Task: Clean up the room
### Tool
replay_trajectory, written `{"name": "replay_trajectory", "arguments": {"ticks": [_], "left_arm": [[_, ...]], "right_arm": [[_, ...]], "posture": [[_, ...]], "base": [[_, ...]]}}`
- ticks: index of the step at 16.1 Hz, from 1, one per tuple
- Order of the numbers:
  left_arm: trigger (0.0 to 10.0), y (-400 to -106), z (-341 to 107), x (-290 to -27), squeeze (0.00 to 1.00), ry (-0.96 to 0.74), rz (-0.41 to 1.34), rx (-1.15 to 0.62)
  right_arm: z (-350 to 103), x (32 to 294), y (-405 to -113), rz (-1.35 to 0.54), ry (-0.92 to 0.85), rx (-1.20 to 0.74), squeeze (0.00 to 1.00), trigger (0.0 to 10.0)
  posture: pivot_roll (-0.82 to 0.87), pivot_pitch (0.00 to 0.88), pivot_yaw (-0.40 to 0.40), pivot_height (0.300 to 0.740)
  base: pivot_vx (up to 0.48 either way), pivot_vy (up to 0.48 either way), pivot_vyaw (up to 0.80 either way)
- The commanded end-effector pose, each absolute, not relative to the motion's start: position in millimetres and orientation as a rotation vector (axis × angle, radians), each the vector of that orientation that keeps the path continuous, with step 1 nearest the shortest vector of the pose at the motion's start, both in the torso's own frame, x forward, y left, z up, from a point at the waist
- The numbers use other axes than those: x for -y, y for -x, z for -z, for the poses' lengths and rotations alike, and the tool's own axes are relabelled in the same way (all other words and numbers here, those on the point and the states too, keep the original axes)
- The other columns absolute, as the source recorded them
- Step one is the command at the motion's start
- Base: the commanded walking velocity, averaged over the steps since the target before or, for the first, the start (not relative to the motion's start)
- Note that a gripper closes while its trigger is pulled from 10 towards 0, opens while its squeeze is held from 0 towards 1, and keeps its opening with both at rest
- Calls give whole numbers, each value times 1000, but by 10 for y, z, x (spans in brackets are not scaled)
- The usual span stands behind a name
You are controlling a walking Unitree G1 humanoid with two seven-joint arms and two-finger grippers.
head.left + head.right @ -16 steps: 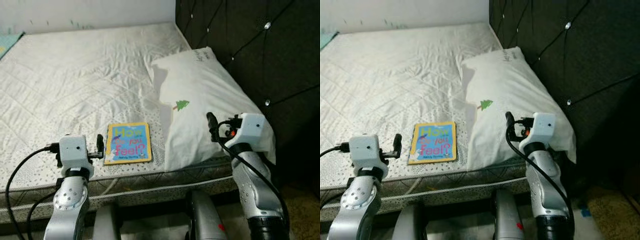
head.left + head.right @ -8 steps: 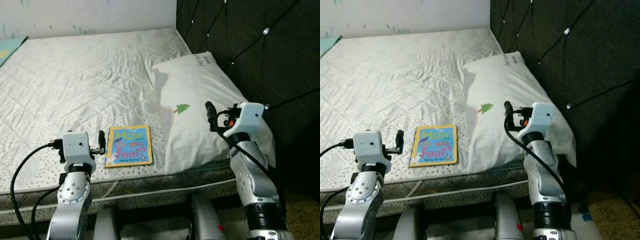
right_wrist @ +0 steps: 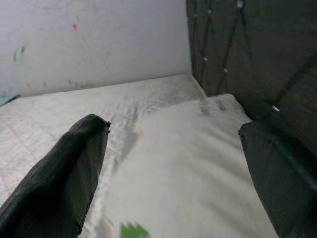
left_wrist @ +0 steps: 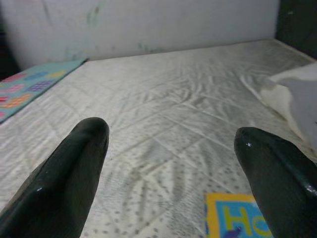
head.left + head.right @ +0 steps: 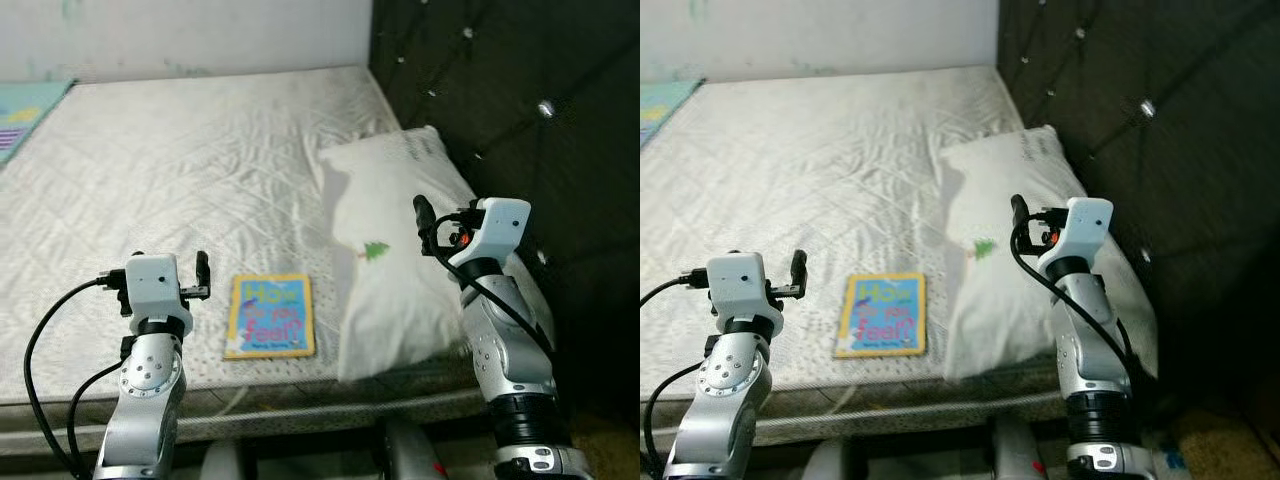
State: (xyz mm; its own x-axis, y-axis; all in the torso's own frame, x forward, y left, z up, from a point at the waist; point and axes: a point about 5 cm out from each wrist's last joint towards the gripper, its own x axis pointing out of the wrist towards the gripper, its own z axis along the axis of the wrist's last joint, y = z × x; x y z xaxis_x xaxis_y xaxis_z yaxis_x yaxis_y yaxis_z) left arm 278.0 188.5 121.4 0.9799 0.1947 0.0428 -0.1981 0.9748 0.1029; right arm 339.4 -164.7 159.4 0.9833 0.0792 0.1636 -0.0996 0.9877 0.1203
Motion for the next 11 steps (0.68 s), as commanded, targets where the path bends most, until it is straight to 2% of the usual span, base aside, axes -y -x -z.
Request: {"name": "replay_trajectory", "arguments": {"ticks": [1,5,8,11], "left_arm": [[10000,-2791,-1220,-1907,0,-114,-209,40],[10000,-2804,-1211,-1863,0,-115,-189,42],[10000,-2762,-1181,-1901,0,-113,-211,31],[10000,-2712,-1091,-1854,0,-136,-192,-9]], "right_arm": [[-1631,1613,-3415,-100,-131,177,0,10000],[-1587,1621,-3370,-90,-136,176,0,10000],[-1486,1545,-3300,-119,-135,138,0,10000],[-1437,1578,-3267,-105,-128,127,0,10000]], "posture": [[-31,0,35,698],[-32,0,35,740],[-30,0,16,740],[-30,0,37,740]], "base": [[0,0,0],[0,0,0],[0,0,0],[0,0,0]]}}
